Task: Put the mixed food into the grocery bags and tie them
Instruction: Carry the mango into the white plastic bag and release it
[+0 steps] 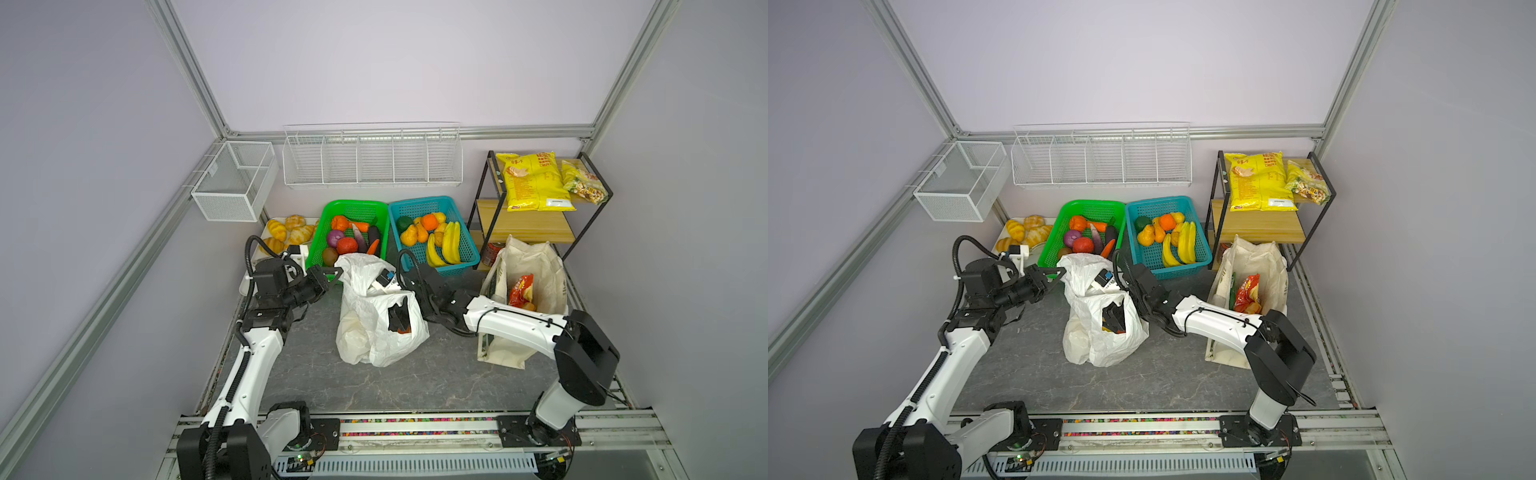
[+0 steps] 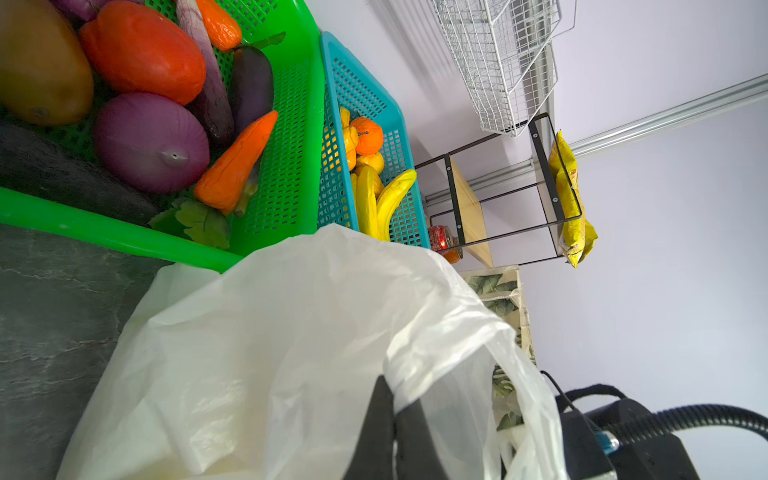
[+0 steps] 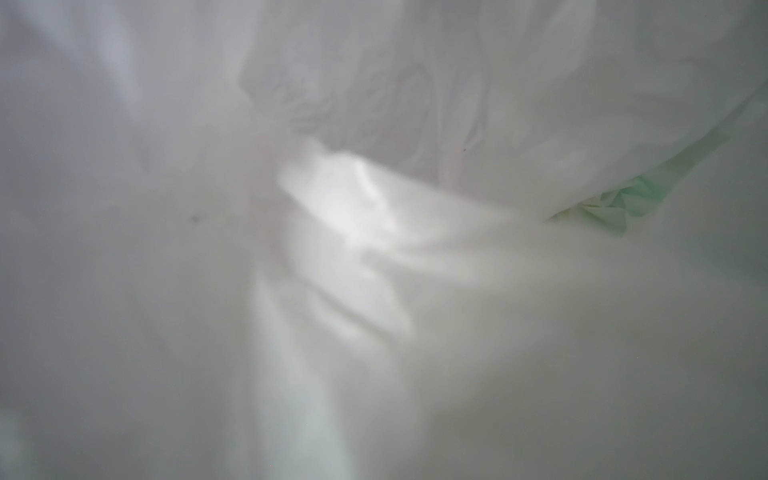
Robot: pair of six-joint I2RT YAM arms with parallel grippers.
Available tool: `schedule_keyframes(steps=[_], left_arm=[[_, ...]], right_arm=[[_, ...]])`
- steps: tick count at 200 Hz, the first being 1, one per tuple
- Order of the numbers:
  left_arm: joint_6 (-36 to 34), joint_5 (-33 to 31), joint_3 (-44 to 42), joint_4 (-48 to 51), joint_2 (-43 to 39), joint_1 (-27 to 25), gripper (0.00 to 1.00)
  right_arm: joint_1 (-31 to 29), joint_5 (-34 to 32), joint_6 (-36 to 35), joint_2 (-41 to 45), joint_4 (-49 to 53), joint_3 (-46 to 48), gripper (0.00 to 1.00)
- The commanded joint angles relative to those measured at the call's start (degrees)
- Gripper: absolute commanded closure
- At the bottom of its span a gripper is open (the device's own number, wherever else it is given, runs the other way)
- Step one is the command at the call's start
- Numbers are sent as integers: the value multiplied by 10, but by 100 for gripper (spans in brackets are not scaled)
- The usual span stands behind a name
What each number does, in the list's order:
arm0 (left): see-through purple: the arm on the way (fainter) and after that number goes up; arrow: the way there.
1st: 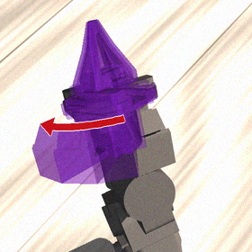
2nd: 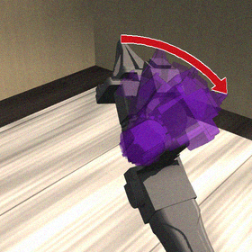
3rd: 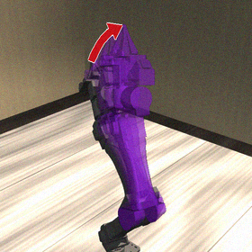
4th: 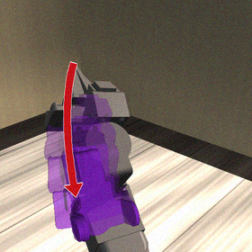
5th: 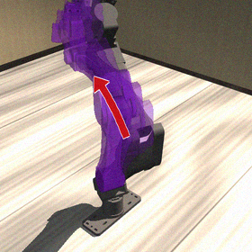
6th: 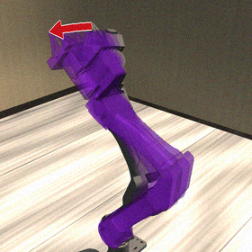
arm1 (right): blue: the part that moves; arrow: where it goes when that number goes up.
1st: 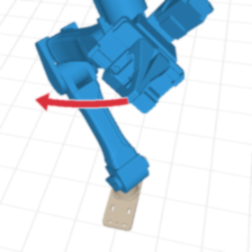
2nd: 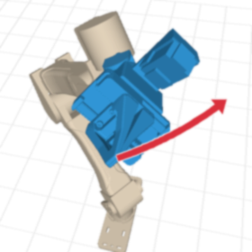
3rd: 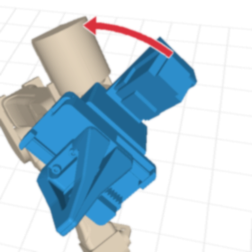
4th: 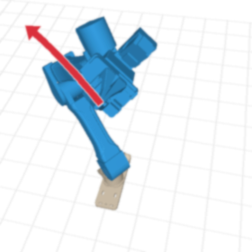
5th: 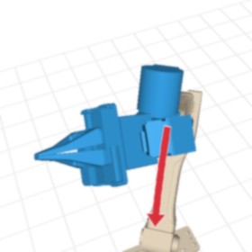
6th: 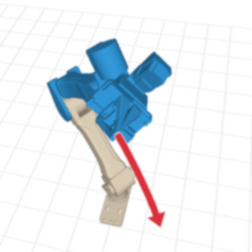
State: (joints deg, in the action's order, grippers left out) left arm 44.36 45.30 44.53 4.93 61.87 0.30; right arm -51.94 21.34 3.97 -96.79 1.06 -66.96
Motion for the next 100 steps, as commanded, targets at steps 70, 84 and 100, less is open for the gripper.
schedule_keyframes(steps=[70,84,100], left_arm=[[1,8,30,-15,13,-3,100],[1,6,31,-15,13,-3,100],[0,8,33,-13,15,-3,100]], right_arm=[[-7,-83,-66,135,-20,93,11],[-7,-96,-92,167,-24,114,9],[-6,-108,-119,199,-30,134,9]])
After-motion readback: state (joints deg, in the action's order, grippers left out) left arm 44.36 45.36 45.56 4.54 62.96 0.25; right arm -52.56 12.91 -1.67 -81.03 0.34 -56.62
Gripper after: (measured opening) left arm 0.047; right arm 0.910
